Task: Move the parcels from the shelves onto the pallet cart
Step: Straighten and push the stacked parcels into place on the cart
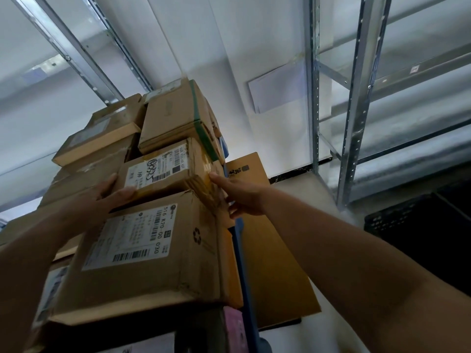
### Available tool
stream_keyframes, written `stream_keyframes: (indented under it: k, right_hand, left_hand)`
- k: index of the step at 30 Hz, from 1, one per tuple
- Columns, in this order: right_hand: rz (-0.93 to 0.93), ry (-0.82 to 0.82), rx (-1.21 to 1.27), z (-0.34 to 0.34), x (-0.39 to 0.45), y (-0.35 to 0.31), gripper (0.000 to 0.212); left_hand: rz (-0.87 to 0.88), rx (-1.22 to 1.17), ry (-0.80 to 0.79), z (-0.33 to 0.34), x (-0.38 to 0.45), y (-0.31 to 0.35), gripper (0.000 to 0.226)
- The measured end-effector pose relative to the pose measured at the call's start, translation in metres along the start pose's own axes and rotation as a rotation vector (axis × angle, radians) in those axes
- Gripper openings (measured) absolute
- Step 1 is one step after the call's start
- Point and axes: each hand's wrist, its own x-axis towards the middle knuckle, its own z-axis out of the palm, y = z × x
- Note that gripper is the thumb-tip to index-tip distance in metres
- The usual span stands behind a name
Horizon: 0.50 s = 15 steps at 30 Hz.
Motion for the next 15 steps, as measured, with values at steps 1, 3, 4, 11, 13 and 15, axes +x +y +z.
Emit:
stream_keyframes:
  k: [1,3,4,11,13,15]
  right_hand:
    - [0.003,-0.005,-0.002,0.0010,0.0004,-0.0005,0.076]
    - [0.007,-0.012,-0.003,0.0029,0.0007,-0.0005,0.074]
    - [0.009,-0.012,0.000,0.0031,0.0008,-0.0001,0.074]
    - [0.001,-0.042,-0.006,0.0082,-0.0010,0.0032,0.074]
    - [-0.001,-0.048,-0.008,0.0075,-0.0020,0.0033,0.074]
    - [0.002,-0.057,-0.008,0.0049,-0.0020,0.0033,0.072]
  left_hand:
    - [0.000,-0.009,-0.003,-0.0006,0.0007,-0.0006,0.111]
    - [0.002,-0.026,-0.021,-0.0013,0.0017,-0.0022,0.114]
    - [-0.014,-0.056,-0.034,-0.0008,0.0021,-0.0024,0.111]
    - [0.015,-0.050,-0.065,-0.0029,0.0024,-0.0059,0.104]
    - [0.008,-0.062,-0.077,-0.0034,0.0016,-0.0048,0.106]
    - [-0.004,-0.041,-0.056,-0.0026,0.0011,-0.0041,0.108]
